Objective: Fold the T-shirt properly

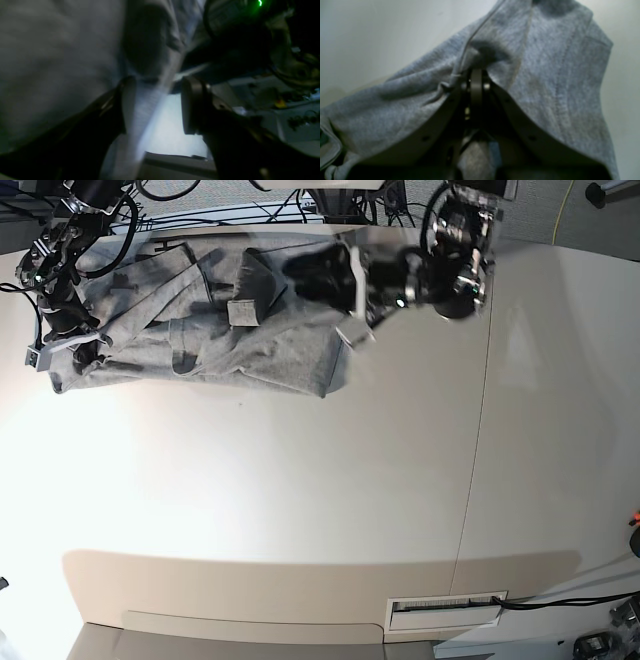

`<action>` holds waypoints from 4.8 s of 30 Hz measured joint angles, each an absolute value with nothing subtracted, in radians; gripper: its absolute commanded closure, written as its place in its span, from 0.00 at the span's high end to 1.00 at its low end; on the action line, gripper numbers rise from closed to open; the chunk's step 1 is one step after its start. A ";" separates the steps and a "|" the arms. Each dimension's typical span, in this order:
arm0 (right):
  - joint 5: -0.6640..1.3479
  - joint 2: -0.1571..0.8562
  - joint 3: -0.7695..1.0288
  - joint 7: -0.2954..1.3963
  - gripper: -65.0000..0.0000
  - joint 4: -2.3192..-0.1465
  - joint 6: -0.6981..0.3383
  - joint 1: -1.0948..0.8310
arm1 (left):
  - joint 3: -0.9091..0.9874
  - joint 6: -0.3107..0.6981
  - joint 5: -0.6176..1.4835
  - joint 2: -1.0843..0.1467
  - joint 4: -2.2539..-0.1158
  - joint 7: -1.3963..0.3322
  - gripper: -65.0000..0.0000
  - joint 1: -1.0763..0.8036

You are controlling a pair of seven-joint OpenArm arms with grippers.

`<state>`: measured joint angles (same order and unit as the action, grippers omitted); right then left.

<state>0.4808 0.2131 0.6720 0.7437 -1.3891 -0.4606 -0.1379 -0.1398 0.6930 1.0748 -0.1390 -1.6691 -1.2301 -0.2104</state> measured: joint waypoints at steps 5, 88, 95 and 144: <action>0.480 0.213 0.672 0.744 0.00 -1.389 -0.461 -0.138 | -0.213 0.685 0.902 -0.138 -1.670 -1.124 0.47 -0.211; 0.481 0.213 0.672 0.744 0.00 -1.389 -0.461 -0.138 | -0.670 0.588 0.770 -0.047 -1.715 -1.159 0.00 -0.057; 0.481 0.213 0.672 0.744 0.00 -1.389 -0.461 -0.138 | -0.663 0.550 0.691 -0.029 -1.715 -1.113 0.00 -0.011; 0.481 0.213 0.672 0.744 0.00 -1.389 -0.461 -0.138 | -0.623 0.503 0.273 -0.056 -1.546 -0.878 0.00 0.023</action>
<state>0.4808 0.2131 0.6720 0.7441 -1.3891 -0.4606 -0.1379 -0.6228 0.5034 0.2733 -0.0555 -1.5459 -0.8783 0.0235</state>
